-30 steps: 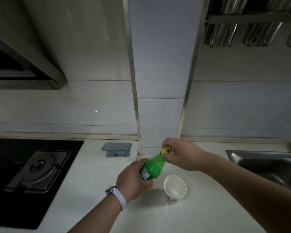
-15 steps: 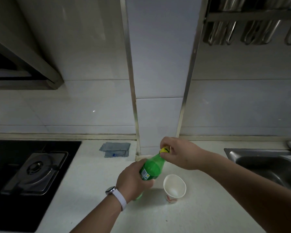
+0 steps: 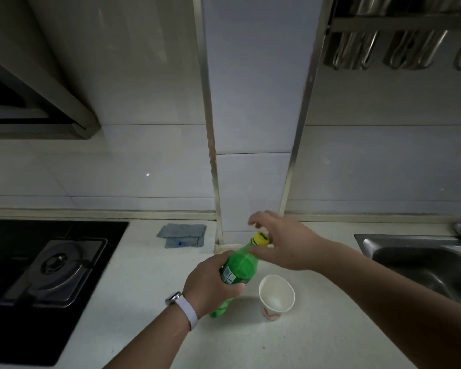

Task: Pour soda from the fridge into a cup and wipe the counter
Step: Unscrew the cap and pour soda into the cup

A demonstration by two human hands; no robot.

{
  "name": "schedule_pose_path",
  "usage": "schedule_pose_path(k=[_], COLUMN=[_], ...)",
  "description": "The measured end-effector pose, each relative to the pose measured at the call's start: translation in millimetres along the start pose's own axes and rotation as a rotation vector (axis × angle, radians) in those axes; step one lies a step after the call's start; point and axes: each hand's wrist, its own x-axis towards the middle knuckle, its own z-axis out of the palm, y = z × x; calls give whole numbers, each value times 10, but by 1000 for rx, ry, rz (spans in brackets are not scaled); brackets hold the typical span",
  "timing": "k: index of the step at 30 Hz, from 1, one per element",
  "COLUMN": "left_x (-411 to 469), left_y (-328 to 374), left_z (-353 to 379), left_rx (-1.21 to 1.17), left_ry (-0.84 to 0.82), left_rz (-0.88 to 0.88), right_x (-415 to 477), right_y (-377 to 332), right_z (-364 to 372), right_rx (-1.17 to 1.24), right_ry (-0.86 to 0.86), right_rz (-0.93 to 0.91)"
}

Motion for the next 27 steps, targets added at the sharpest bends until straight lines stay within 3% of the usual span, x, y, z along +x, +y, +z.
schedule_pose_path(k=[2,7,11,16,19,27], left_x=[-3,3,-10,-16,-22,-19], left_y=[13,-8,-28,8,16,-61], left_z=[-8,-23,-36,-60,-66,-107], left_rx=[11,52,57,86,98,132], left_ry=[-15,-21,-17,-21,-30,-66], left_rz=[-6,-4,-16,9,20,26], right_x=[33,-33,-13,-47,-50,-127], right_y=[19,59,41,21,6,32], right_z=[11,44,53,47,35,-35], right_rx=[-103,46,-44,4,-33,76], right_ry=[-6,-50,-6,13,1,-28], right_rz=[133,25,168,107,169,-12])
